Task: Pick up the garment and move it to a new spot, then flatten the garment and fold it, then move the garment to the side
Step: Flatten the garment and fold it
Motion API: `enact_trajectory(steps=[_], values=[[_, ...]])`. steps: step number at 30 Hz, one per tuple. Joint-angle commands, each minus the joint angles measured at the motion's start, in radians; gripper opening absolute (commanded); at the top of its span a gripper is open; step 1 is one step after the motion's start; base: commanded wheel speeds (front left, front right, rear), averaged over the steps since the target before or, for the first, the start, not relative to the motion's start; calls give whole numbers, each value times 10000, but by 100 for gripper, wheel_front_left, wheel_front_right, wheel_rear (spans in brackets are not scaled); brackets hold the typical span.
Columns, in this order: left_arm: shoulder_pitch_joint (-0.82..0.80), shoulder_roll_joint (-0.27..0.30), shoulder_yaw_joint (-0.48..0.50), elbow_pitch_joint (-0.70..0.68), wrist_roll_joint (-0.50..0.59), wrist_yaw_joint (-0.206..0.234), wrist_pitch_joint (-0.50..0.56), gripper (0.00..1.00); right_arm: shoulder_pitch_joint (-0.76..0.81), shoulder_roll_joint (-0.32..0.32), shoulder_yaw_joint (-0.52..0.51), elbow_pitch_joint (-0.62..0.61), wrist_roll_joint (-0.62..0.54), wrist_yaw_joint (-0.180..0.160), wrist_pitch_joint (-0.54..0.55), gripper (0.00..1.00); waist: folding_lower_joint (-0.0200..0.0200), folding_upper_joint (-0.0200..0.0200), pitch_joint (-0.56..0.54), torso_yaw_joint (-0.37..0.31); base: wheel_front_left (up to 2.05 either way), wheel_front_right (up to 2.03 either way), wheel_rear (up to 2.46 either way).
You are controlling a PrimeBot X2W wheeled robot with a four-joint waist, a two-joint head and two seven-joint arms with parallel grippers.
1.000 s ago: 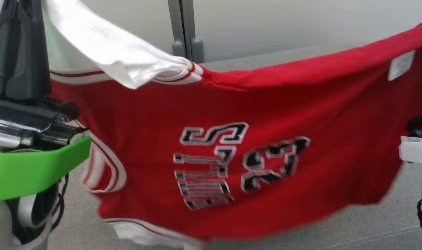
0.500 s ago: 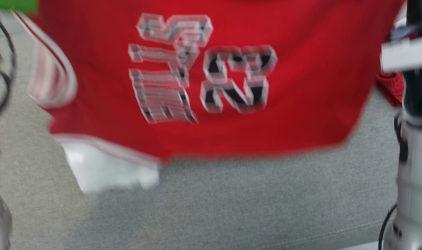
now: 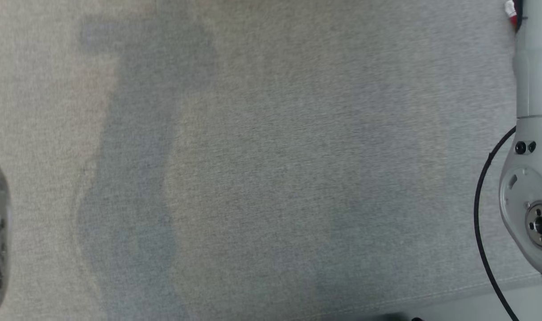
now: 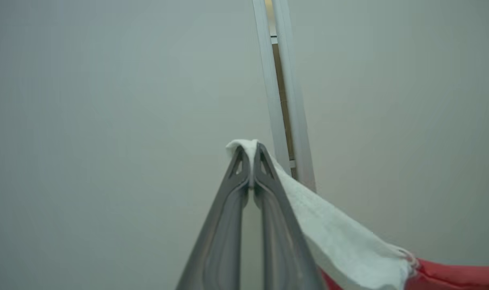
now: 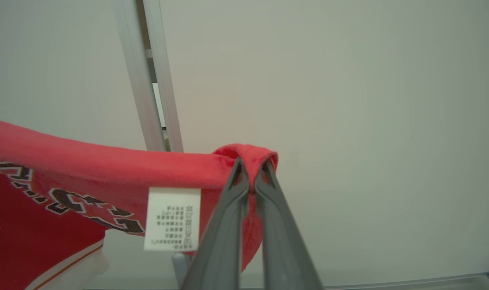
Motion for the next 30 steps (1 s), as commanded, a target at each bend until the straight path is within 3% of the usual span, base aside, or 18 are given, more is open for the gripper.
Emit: enact_trajectory(steps=[1,7,12,24,30], values=[[339,-95,-18,273,-107,-56,-300,0,-122,-47,-150,437,-207,-16,-269,0,-1,-1,1103,862,0,0,0],[1652,-433,162,923,-433,-371,-894,0,256,-25,-222,2207,-441,-16,-1483,0,-1,-1,1783,1032,0,0,0],[3392,-609,868,-405,-746,-792,-902,0,836,-26,566,2570,491,-16,-1920,0,-1,-1,1764,837,0,0,0],[7457,-1045,2147,-3491,-976,-1151,-907,0,3899,-799,1925,-550,2945,-16,-1948,0,-1,-1,816,453,0,0,0],[10068,-1343,2270,-4721,-1188,-1231,-909,0,5776,-859,2336,-1529,3643,-16,-1951,0,-1,-1,-163,366,0,0,0]])
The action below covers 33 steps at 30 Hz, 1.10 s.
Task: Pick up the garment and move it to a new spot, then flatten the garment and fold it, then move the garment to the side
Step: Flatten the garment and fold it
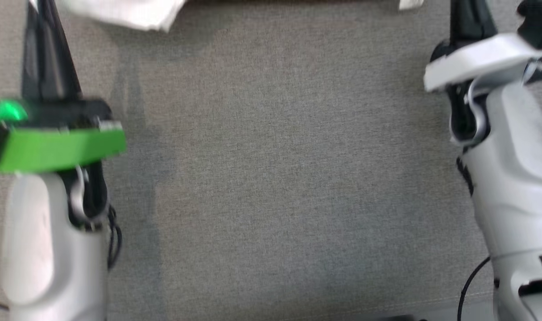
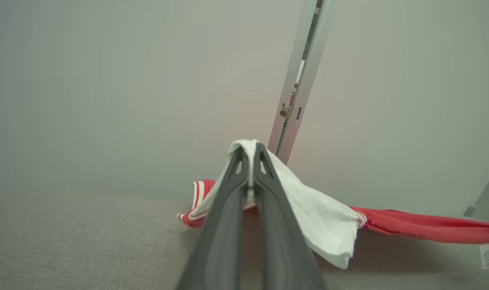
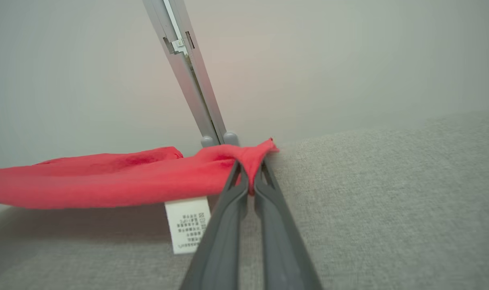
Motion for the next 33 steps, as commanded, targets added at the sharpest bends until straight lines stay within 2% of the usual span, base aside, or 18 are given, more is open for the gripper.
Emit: enact_trajectory(steps=[1,6,13,20,26,29,33], values=[[738,-32,5,-299,47,-30,-27,0,560,26,114,-165,132,-16,-41,0,-1,0,-812,-142,0,0,0],[3119,-253,173,-1247,-41,107,-27,0,2055,113,465,-667,489,-16,-42,0,-1,0,-1766,-261,0,0,0],[5795,-375,-281,-2015,38,398,38,0,4121,191,356,-1374,852,-16,-41,0,-1,0,-3065,-260,0,0,0],[7355,-322,-542,-3021,191,646,306,0,6288,232,-139,-2219,1041,-16,-32,0,-1,0,-4222,-35,0,0,0],[8376,-225,-758,-4068,316,792,852,0,7963,429,-636,-3686,929,-17,405,0,-1,0,-4765,-1,0,0,0],[8804,-181,-805,-4198,120,834,1178,0,8627,557,-819,-4379,842,-17,898,0,-1,0,-4821,-64,0,0,0],[9030,-150,-978,-3894,-47,762,1479,0,9057,709,-991,-4575,666,-17,1353,0,-1,0,-4743,-135,0,0,0]])
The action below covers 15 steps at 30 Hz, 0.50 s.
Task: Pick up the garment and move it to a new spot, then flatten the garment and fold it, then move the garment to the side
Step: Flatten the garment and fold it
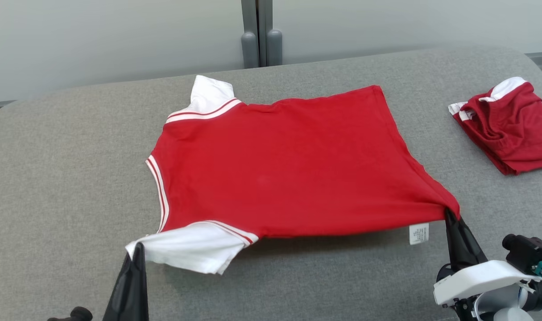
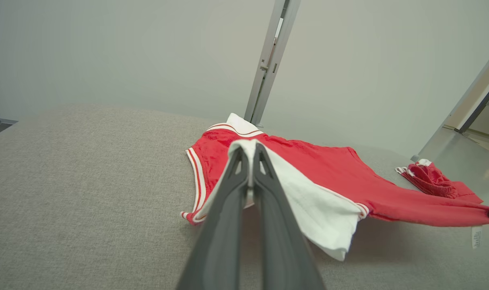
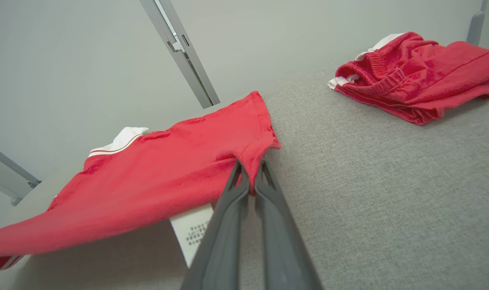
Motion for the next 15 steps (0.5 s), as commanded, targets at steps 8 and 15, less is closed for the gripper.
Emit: enact_trajectory(steps=[8,15], values=[[-438,-60,-462,1216,-290,-169,-38,0,-313,139,-28,1099,224,-15,182,0,1,-1,447,-54,0,0,0],[-1396,80,-486,1708,-139,-320,-401,0,-920,160,57,1826,398,-15,-95,0,1,-1,914,44,0,0,0]])
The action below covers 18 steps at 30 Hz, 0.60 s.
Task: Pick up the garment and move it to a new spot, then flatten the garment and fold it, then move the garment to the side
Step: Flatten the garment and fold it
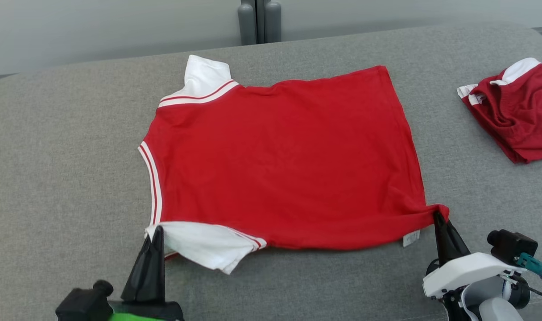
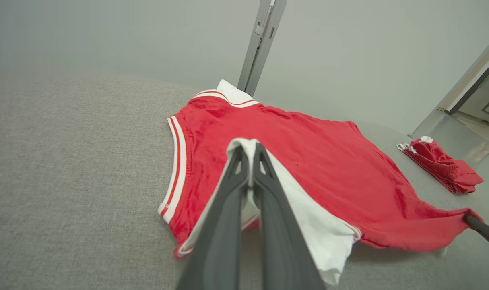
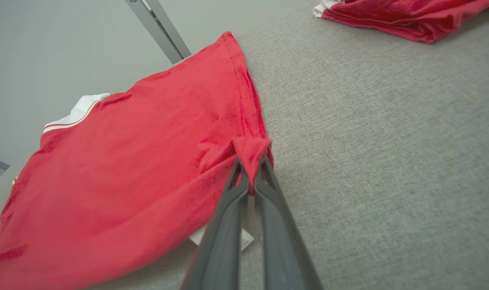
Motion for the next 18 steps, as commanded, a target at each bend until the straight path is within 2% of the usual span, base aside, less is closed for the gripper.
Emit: enact_trajectory(steps=[1,7,12,18], values=[[-473,109,34,67,116,-87,-98,0,-248,-8,19,87,106,-13,-95,0,1,0,218,68,0,0,0],[-2462,196,52,861,383,-136,-315,0,-1152,-4,76,509,199,-13,-361,0,1,0,798,39,0,0,0],[-4333,247,134,2423,585,-184,-590,0,-2163,-1,89,1090,13,-13,-549,0,1,0,1276,-106,0,0,0],[-5773,218,165,4125,706,-219,-922,0,-3206,-1,294,1837,28,-13,-827,0,1,0,1706,-322,0,0,0]])
